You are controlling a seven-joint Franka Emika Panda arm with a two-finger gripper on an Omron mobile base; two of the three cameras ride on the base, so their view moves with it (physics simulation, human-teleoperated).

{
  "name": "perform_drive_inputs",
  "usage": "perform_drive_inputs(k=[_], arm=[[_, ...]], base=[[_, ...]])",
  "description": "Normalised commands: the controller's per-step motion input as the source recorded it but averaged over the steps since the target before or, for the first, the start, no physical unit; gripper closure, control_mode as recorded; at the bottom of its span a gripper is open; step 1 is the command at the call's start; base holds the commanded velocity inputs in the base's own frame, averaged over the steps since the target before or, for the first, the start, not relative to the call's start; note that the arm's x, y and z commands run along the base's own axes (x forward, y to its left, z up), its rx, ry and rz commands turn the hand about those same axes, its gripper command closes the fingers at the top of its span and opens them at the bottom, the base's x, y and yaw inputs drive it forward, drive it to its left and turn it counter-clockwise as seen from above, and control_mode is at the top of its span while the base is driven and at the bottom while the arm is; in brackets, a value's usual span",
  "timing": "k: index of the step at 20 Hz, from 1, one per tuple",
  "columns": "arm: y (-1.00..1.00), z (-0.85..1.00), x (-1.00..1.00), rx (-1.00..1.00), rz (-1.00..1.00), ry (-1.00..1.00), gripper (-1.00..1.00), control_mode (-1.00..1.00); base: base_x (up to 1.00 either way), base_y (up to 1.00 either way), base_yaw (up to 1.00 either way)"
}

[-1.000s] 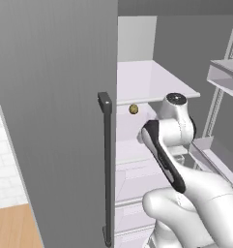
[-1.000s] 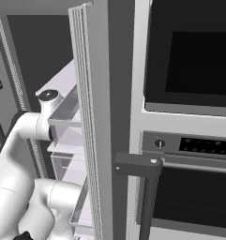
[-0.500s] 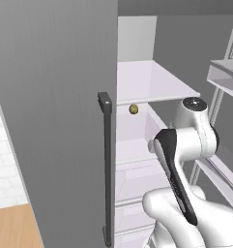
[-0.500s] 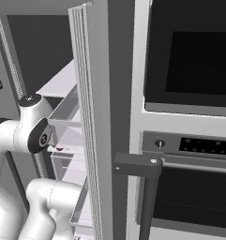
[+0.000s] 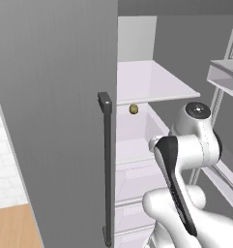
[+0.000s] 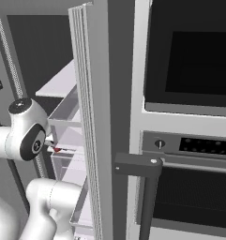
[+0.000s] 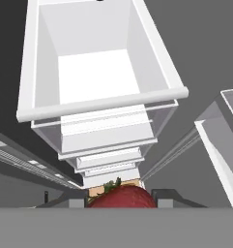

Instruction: Take the strawberry from the fridge and place it on top of the pancake, located on the dining counter.

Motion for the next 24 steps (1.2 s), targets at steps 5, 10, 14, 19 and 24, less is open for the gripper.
perform_drive_inputs(k=[5,10,14,19,24], arm=[[0.0,0.0,0.0,0.0,0.0,0.0,1.0,-1.0],[0.0,0.0,-0.02,0.0,0.0,0.0,1.0,-1.0],[0.0,0.0,-0.09,0.0,0.0,0.0,1.0,1.0],[0.0,0.0,0.0,0.0,0.0,0.0,1.0,1.0],[0.0,0.0,0.0,0.0,0.0,0.0,1.0,1.0]], base=[[0.0,0.0,0.0],[0.0,0.0,0.0],[-0.56,0.14,-0.01],[-1.0,0.47,-0.08],[-1.0,0.44,-0.37]])
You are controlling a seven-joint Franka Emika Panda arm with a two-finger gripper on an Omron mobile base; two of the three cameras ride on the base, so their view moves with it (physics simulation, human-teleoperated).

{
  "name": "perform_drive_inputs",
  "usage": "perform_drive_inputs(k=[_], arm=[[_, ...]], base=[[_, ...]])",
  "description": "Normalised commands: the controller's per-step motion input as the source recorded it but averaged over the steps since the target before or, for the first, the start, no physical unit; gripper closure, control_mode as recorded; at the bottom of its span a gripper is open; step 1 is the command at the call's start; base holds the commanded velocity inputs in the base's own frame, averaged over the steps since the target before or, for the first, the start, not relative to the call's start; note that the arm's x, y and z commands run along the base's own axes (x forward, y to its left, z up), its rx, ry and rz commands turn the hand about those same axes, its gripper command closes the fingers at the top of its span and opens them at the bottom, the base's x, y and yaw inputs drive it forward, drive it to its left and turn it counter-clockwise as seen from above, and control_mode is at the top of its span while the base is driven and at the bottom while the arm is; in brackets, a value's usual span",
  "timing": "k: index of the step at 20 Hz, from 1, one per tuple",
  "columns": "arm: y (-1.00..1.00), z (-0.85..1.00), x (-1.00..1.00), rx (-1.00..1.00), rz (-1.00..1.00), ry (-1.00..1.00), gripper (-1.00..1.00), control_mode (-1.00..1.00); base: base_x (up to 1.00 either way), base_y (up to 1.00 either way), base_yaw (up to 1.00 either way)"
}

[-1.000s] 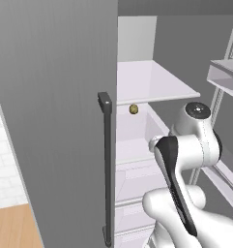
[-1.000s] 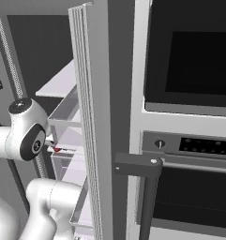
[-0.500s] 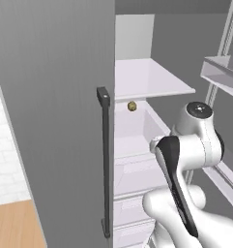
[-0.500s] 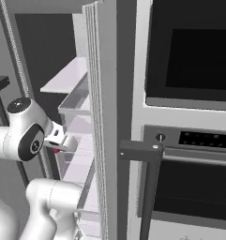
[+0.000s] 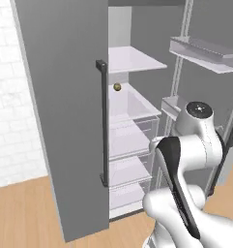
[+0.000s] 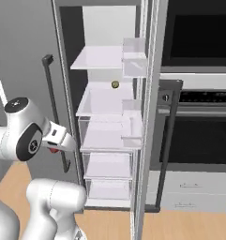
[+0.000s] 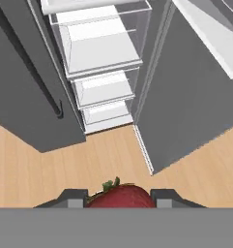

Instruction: Take the strawberry from the fridge and place it on top of the pancake, located on the dining counter.

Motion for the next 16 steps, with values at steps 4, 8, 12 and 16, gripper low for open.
perform_drive_inputs(k=[4,8,12,16], arm=[[0.0,0.0,0.0,0.0,0.0,0.0,1.0,1.0],[0.0,0.0,0.0,0.0,0.0,0.0,1.0,1.0],[0.0,0.0,0.0,0.0,0.0,0.0,1.0,1.0],[0.0,0.0,0.0,0.0,0.0,0.0,1.0,1.0]], base=[[-0.98,0.11,-0.68],[-0.88,0.03,-0.72],[-0.57,-0.15,-0.73],[-0.09,-0.61,-0.77]])
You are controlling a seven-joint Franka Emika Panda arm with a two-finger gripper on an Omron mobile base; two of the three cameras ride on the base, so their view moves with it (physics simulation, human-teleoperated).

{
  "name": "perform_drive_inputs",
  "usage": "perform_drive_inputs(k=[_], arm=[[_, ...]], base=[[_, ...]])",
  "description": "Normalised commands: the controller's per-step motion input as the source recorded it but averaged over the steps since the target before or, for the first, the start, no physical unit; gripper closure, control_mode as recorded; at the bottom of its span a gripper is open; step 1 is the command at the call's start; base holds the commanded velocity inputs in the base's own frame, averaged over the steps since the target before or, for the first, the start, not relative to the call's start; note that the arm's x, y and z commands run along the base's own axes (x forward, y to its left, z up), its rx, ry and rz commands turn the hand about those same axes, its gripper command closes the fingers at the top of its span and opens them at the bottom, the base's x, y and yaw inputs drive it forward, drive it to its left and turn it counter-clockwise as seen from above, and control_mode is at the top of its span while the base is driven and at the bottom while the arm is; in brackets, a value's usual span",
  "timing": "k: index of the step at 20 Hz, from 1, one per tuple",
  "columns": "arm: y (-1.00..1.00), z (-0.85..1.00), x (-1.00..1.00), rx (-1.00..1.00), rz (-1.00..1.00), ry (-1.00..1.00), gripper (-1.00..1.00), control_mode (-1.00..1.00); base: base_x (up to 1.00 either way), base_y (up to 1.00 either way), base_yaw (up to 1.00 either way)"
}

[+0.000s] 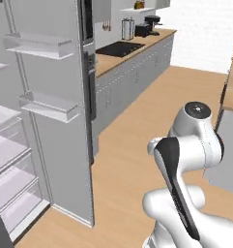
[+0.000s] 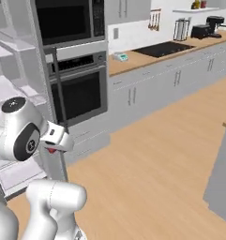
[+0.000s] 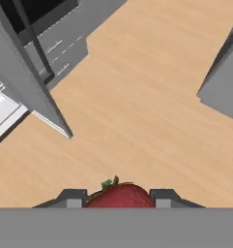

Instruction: Take the strawberry from the fridge and place it on top of the pancake, located on the dining counter.

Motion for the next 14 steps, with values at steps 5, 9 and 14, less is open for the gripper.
perform_drive_inputs(k=[5,9,14], arm=[[0.0,0.0,0.0,0.0,0.0,0.0,1.0,1.0],[0.0,0.0,0.0,0.0,0.0,0.0,1.0,1.0],[0.0,0.0,0.0,0.0,0.0,0.0,1.0,1.0]], base=[[0.0,-0.86,-0.73],[0.05,-1.0,-0.53],[0.35,-1.0,-0.29]])
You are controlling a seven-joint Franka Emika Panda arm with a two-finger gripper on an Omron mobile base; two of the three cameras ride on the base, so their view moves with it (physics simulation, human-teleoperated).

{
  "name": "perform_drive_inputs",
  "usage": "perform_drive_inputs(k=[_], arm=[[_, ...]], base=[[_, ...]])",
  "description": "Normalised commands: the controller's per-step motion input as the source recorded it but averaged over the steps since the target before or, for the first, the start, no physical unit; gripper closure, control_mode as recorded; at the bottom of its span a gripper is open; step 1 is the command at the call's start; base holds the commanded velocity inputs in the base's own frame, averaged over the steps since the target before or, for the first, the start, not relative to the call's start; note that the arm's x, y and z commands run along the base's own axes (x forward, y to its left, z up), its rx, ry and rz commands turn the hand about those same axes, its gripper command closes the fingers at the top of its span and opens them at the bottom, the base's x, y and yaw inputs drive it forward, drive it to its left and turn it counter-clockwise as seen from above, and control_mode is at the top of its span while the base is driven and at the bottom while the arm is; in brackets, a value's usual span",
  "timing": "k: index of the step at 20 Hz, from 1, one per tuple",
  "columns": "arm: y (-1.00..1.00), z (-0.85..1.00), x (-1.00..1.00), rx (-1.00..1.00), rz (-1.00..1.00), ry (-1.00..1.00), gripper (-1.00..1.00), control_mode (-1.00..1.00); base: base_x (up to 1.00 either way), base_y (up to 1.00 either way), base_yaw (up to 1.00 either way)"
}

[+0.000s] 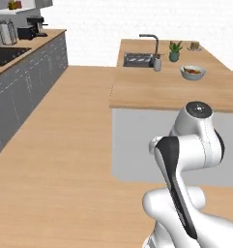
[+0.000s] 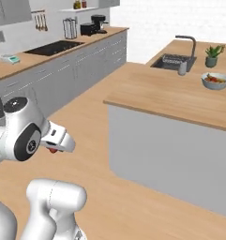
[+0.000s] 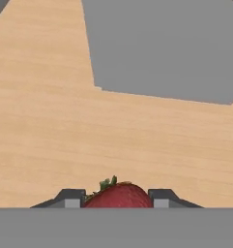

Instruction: Take the strawberry from the fridge and place it on top of the pancake, located on the dining counter.

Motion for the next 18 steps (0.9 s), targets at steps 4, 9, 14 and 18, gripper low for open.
perform_drive_inputs(k=[4,9,14,18], arm=[[0.0,0.0,0.0,0.0,0.0,0.0,1.0,1.0],[0.0,0.0,0.0,0.0,0.0,0.0,1.0,1.0],[0.0,0.0,0.0,0.0,0.0,0.0,1.0,1.0],[0.0,0.0,0.0,0.0,0.0,0.0,1.0,1.0]], base=[[0.35,-1.0,-0.25],[0.11,-1.0,-0.32],[0.16,-1.0,-0.39],[0.37,-1.0,-0.4]])
